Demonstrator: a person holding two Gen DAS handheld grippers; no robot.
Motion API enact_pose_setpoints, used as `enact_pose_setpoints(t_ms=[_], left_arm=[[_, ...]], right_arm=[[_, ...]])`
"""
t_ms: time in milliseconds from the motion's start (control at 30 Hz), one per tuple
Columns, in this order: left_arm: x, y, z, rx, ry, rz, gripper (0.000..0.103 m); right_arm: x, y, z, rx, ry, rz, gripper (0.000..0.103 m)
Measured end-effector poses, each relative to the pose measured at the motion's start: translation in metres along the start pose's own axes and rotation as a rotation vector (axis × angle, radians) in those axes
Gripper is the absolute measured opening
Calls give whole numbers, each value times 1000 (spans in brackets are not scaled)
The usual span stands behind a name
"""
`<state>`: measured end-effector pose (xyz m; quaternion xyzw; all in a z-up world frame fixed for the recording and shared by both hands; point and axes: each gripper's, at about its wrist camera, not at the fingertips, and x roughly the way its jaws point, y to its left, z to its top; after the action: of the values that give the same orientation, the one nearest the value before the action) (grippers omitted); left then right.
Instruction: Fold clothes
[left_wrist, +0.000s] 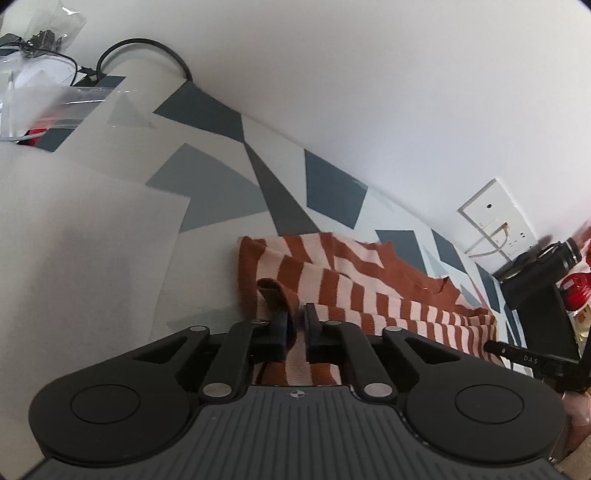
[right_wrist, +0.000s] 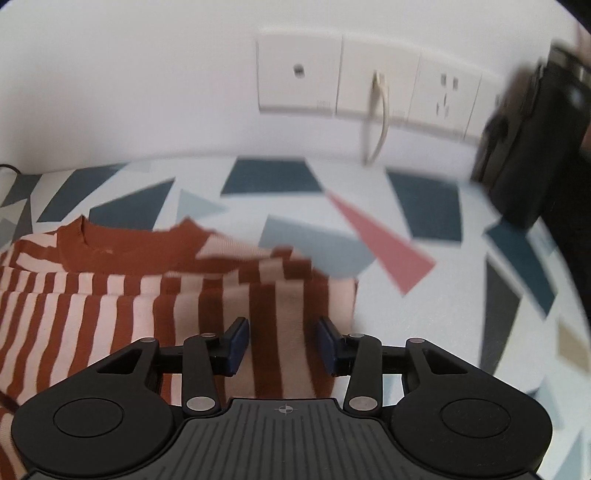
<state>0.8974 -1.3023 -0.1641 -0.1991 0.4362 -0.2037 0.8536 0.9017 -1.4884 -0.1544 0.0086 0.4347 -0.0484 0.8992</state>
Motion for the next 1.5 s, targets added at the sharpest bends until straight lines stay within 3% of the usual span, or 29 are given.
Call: enact_pose_setpoints(t_ms=[67,167,300,400,533,667,800,967,1067,1133,1233,1300,1367,1500], left_arm=[[1,-1,0,9,0,-1,9],[1,-2,-1,15,-9,-6,9],[-8,-13,-3,87,-51,-2,2],[-15,-21,-4,124,-84,-7,2],[-20,-22,-1,119,-130,2,2],[-14,-19,2,98,-128,-3,2],[4,-10,-1,50,-87,21,2],[20,-1,-1,26,-39,47,4],[17,-3,2,25,-24,61,12],[7,-11,1,69,-26,68,31],[-14,-29,-7,183,1,42,48],[-26,-39,-20,254,34,27,55],[-34,-45,-35,304,68,30,56],[-27,-38,-57,305,127,90,56]], right_arm=[[-7,6,1,-49,-39,-12,39],[-1,10,2,-79,-7,38,45],[16,8,-3,-54,18,49,45],[13,4,-6,-19,-2,73,17],[6,-3,-6,19,-43,82,4],[-10,-14,2,94,-145,48,4],[7,-16,8,73,-95,51,4],[27,-10,8,18,-45,31,7],[17,-13,11,31,-39,40,24],[2,-17,10,35,-52,75,34],[-28,-20,0,3,-85,93,46],[-46,-21,-10,-16,-91,105,47],[-61,-19,-23,-35,-75,119,47],[-66,-11,-44,-102,-32,71,47]])
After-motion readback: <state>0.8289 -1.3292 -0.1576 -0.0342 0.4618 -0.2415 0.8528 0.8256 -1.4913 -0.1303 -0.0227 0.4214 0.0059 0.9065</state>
